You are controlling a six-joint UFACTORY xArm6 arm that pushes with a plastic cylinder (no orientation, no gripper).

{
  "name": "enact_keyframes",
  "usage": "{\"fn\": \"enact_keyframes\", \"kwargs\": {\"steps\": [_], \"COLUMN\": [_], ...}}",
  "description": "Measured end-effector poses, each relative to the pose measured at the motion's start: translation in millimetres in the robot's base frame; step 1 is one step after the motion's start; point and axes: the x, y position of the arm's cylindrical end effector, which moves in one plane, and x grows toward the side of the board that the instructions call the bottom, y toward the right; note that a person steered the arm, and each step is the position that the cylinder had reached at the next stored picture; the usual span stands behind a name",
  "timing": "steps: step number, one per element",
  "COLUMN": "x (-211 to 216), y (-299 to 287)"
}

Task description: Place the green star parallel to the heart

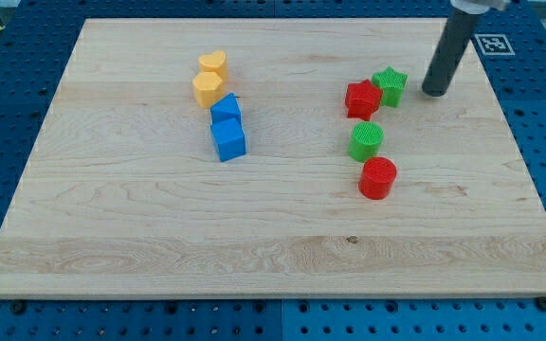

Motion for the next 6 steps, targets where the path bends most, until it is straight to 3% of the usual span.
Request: {"fn": "enact_keyframes", "kwargs": {"steps": [6], "x": [3.6], "y": [-80.4]}}
